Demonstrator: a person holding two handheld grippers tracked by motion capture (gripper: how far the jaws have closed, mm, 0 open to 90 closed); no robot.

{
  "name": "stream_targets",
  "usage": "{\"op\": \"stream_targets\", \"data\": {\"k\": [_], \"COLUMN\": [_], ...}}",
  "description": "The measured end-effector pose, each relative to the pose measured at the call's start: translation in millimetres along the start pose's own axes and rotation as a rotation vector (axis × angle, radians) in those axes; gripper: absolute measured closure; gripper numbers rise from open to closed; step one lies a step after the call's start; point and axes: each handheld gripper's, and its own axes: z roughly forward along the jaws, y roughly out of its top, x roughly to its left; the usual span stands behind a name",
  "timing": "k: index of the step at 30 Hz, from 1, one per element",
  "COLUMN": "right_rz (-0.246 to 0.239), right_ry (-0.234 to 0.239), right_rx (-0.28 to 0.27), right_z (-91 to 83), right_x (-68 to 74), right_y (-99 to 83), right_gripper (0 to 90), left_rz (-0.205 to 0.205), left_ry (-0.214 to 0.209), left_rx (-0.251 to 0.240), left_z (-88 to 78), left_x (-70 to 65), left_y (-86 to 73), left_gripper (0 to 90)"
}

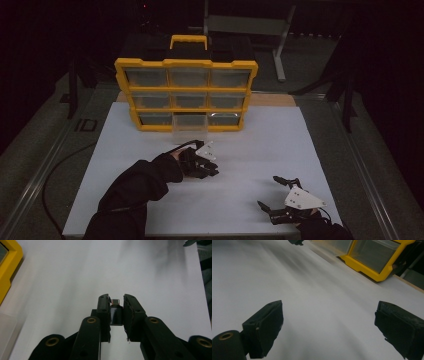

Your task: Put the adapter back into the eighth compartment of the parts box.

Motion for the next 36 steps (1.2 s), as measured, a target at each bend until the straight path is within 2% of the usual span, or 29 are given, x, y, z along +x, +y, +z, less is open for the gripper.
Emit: {"op": "stream_targets", "data": {"k": [13,25,31,36], "right_rz": [-0.003,-0.003,-0.005,-0.005], "right_ry": [0.001,0.001,0.001,0.000], "right_rx": [0.000,-0.001,0.000,0.001], "right_z": [0.2,0.1,0.3,0.4], "right_x": [-0.1,-0.2,0.0,0.1], "right_y": [-0.1,-0.1,0.0,0.0], "right_gripper": [8.4,8.4,8.4,8.4], "left_rz": [0.008,0.013,0.004,0.003], "left_ry": [0.013,0.044,0.048,0.066], "left_rx": [0.000,-0.010,-0.018,-0.023], "left_z": [-13.0,-23.4,-26.4,-33.1], "left_x": [5.8,13.2,18.3,22.4], "left_y": [7.1,13.4,14.5,16.6], "left_gripper": [75.7,75.6,75.6,75.6]}}
